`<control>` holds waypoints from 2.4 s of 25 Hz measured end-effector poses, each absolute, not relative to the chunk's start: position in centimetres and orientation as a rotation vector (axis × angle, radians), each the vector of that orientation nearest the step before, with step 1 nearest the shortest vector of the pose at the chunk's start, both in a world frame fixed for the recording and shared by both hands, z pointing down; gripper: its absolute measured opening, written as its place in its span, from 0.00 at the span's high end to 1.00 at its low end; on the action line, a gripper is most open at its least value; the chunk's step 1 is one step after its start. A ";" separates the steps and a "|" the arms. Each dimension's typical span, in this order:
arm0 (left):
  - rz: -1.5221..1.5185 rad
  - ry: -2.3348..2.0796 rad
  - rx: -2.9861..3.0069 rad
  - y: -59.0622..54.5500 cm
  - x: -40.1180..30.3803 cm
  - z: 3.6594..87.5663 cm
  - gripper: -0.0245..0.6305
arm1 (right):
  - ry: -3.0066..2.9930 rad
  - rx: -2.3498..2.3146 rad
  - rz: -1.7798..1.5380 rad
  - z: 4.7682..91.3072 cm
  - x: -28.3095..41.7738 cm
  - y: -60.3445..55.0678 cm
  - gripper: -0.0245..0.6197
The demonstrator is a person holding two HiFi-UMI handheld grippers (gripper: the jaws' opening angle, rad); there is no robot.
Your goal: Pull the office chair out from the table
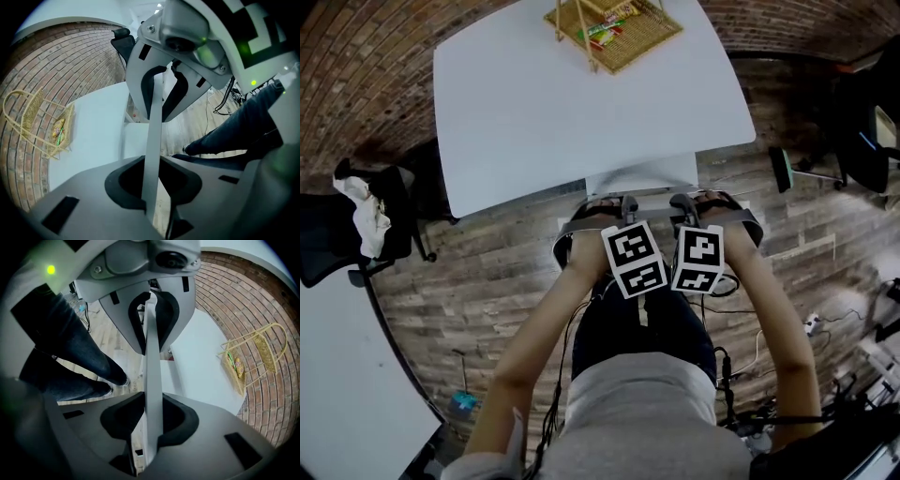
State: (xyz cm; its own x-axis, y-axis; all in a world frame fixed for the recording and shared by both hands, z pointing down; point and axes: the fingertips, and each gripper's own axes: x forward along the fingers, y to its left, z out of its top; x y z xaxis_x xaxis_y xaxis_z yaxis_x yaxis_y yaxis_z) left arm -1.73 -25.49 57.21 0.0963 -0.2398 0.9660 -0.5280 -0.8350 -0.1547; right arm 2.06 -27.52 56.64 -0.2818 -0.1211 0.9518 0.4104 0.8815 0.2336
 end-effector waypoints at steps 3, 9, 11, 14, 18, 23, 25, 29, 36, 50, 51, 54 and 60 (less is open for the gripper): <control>1.805 -0.816 2.105 -23.6 -0.5 57.3 0.83 | -1.791 -0.256 -0.548 56.7 3.3 -25.8 0.82; 1.764 -0.878 2.027 -19.4 2.3 57.5 0.83 | -1.790 -0.340 -0.590 56.8 5.8 -21.9 0.82; 1.749 -0.885 2.010 -17.9 2.9 57.5 0.83 | -1.787 -0.374 -0.603 56.7 6.4 -20.5 0.82; 1.748 -0.895 1.989 -15.6 3.8 57.6 0.83 | -1.792 -0.401 -0.612 56.7 7.2 -18.3 0.82; 1.752 -0.897 1.971 -12.9 5.0 57.6 0.83 | -1.784 -0.426 -0.608 56.8 8.5 -15.7 0.82; 1.758 -0.908 1.973 -10.9 6.1 57.5 0.83 | -1.784 -0.431 -0.593 56.7 9.5 -13.5 0.83; 1.762 -0.907 1.969 -10.1 6.4 57.5 0.83 | -1.781 -0.420 -0.595 56.8 10.0 -12.9 0.83; 1.760 -0.900 1.972 -8.2 6.9 57.3 0.83 | -1.772 -0.405 -0.588 56.9 10.8 -11.0 0.83; 1.764 -0.885 2.012 -4.5 8.9 57.3 0.83 | -1.775 -0.381 -0.561 57.0 12.9 -7.4 0.83; 1.773 -0.859 2.035 2.0 13.3 57.2 0.83 | -1.778 -0.382 -0.503 56.9 17.4 -0.7 0.83; 1.770 -0.861 2.033 2.4 13.6 57.2 0.83 | -1.777 -0.388 -0.499 56.8 17.6 -0.3 0.83; 1.759 -0.865 2.026 3.4 14.0 57.1 0.83 | -1.778 -0.394 -0.508 56.8 18.0 0.7 0.83; 1.733 -0.877 2.040 4.2 14.4 57.3 0.83 | -1.785 -0.402 -0.526 57.0 18.4 1.4 0.83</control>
State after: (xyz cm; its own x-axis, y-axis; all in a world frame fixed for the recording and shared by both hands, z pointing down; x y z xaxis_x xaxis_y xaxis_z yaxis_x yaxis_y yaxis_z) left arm 14.39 4.18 57.33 0.0738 -0.2429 0.9672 -0.6352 -0.7591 -0.1422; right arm 18.41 1.44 56.95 -0.2679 0.0016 0.9635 0.5239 0.8395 0.1443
